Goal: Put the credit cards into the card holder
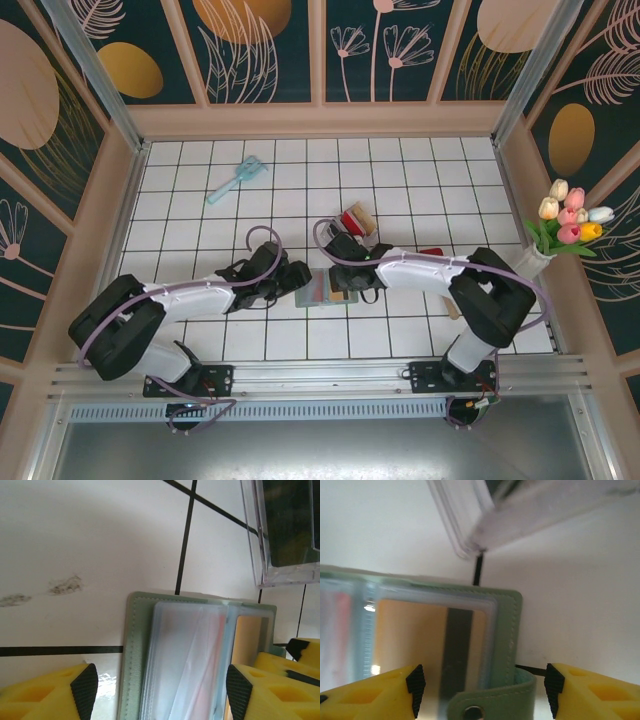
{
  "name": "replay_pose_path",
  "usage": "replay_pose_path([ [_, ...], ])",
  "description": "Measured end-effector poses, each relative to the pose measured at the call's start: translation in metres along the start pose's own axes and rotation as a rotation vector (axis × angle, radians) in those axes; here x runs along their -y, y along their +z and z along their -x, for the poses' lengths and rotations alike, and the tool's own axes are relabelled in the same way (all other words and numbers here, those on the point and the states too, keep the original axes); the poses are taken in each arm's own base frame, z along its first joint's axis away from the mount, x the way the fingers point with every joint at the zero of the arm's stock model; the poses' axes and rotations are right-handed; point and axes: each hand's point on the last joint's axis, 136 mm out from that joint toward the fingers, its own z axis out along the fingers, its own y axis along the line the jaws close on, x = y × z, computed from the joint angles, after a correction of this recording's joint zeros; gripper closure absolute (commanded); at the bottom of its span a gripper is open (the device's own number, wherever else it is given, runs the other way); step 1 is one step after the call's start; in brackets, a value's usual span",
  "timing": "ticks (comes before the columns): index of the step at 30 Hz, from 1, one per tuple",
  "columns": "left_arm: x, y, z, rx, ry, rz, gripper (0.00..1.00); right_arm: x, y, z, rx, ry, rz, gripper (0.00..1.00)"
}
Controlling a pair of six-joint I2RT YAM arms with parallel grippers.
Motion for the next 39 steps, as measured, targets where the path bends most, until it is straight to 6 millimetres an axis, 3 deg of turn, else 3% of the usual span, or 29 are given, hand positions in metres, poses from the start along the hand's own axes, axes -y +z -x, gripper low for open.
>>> replay_pose_path([
  [8, 0.004, 0.009, -0.005, -0.044, 0.004, -0.022, 0.33, 0.006, 0.001, 0.001, 0.011, 0.017, -0.035, 0.58],
  [17, 0.008, 0.012, -0.007, -0.063, 0.006, -0.039, 0.45, 0.007, 0.0, 0.001, 0.016, 0.024, -0.037, 0.74],
  [27, 0.02, 0.006, -0.005, -0.06, 0.003, -0.088, 0.58, 0.009, 0.0, 0.001, 0.019, 0.034, -0.026, 0.77],
  [33, 0.044, -0.001, 0.0, -0.047, 0.004, -0.193, 0.58, 0.011, -0.001, 0.0, 0.017, 0.051, 0.0, 0.8],
  [39, 0.079, -0.001, -0.003, -0.094, 0.033, -0.312, 0.59, 0.014, -0.007, 0.004, 0.03, 0.091, 0.048, 0.9],
])
